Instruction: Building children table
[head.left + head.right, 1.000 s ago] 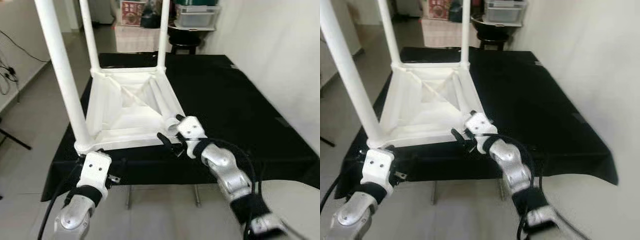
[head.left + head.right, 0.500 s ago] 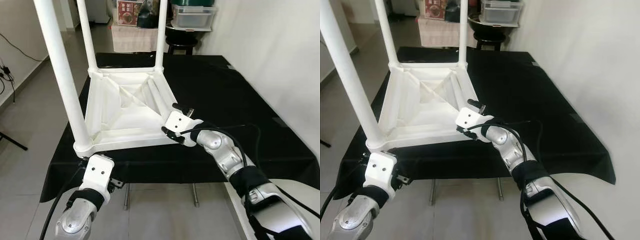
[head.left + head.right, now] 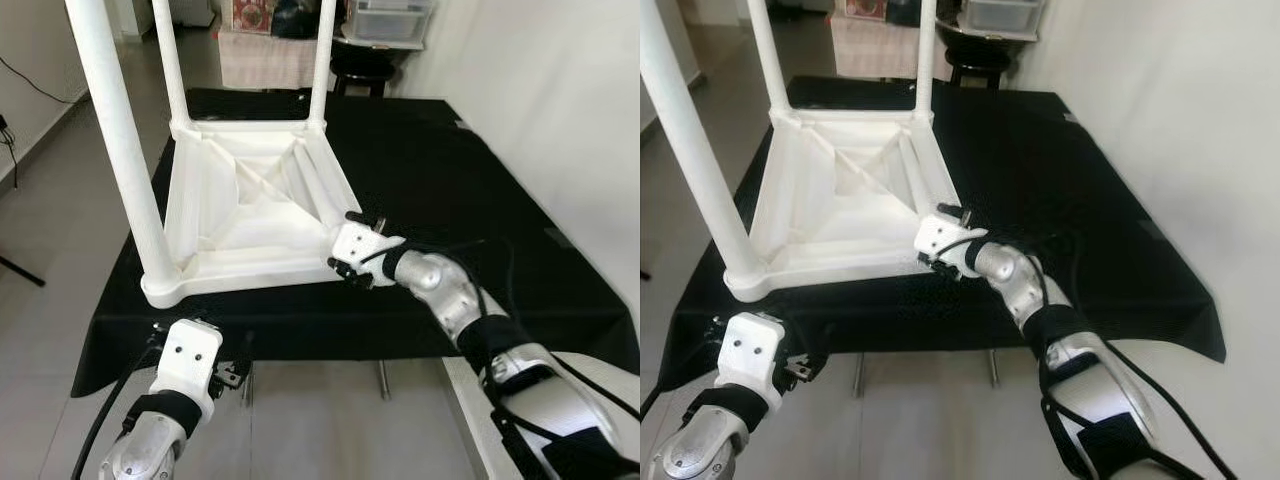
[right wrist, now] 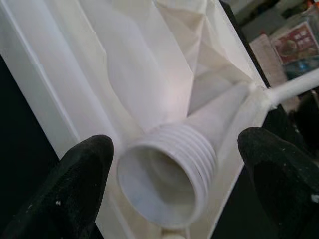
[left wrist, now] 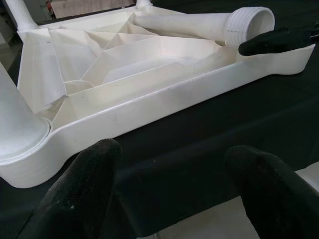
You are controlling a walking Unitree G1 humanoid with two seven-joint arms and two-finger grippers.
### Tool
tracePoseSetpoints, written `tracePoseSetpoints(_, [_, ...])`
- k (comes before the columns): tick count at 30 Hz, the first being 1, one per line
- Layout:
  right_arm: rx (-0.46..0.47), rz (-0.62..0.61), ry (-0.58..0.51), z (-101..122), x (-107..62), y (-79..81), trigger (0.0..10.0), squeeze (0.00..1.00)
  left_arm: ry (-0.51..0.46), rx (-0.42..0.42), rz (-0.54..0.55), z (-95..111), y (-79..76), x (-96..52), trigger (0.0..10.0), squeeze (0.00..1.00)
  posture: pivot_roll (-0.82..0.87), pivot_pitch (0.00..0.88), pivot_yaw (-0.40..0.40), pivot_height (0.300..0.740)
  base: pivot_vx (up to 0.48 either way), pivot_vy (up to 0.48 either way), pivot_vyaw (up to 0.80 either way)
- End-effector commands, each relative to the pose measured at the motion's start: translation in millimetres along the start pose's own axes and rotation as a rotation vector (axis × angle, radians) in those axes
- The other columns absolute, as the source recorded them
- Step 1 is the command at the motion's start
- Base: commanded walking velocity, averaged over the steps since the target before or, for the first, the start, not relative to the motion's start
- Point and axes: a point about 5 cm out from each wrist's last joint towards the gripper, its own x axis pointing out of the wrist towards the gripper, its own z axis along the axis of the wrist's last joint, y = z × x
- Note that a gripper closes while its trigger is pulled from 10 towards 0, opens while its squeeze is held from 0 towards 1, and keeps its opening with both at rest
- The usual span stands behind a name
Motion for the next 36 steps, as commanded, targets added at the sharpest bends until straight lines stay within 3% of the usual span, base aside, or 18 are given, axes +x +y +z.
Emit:
tracePoseSetpoints(1, [0.006,0.024,-0.037,2.2,-5.7,-9.2,10.0,0.00,0.013,-0.010,-0.014,-0.4,-2.1,-1.9,10.0,0.00,-0.20,0.149,-0.095,0.740,0.000,0.000,0.00])
tracePoseSetpoints(6, [-0.090,0.067,-0.018,-1.2,-12.8,-19.1,10.0,0.00,0.017,-0.006,-0.015,0.4,-1.8,-2.0,10.0,0.00,-0.20,0.153,-0.095,0.740,0.000,0.000,0.00])
tracePoseSetpoints(13, [-0.236,0.018,0.075,-4.5,-14.9,-36.3,10.0,0.00,0.018,-0.005,-0.010,1.1,-2.4,-1.2,10.0,0.00,-0.20,0.150,-0.098,0.740,0.000,0.000,0.00])
tracePoseSetpoints(18, [-0.263,-0.005,0.094,-0.9,-13.3,-42.2,10.0,0.00,0.018,-0.006,-0.007,1.6,-2.2,-1.6,10.0,0.00,-0.20,0.152,-0.101,0.740,0.000,0.000,0.00])
tracePoseSetpoints(29, [-0.214,-0.152,0.094,13.2,8.2,-32.9,10.0,0.00,0.015,-0.014,-0.003,2.7,-3.8,-0.9,10.0,0.00,-0.21,0.157,-0.112,0.740,0.000,0.000,0.00])
tracePoseSetpoints(36, [-0.209,-0.271,0.123,21.8,28.0,-11.6,10.0,0.00,0.009,-0.029,0.007,3.9,-6.2,-0.1,10.0,0.00,-0.22,0.159,-0.127,0.740,0.000,0.000,0.00])
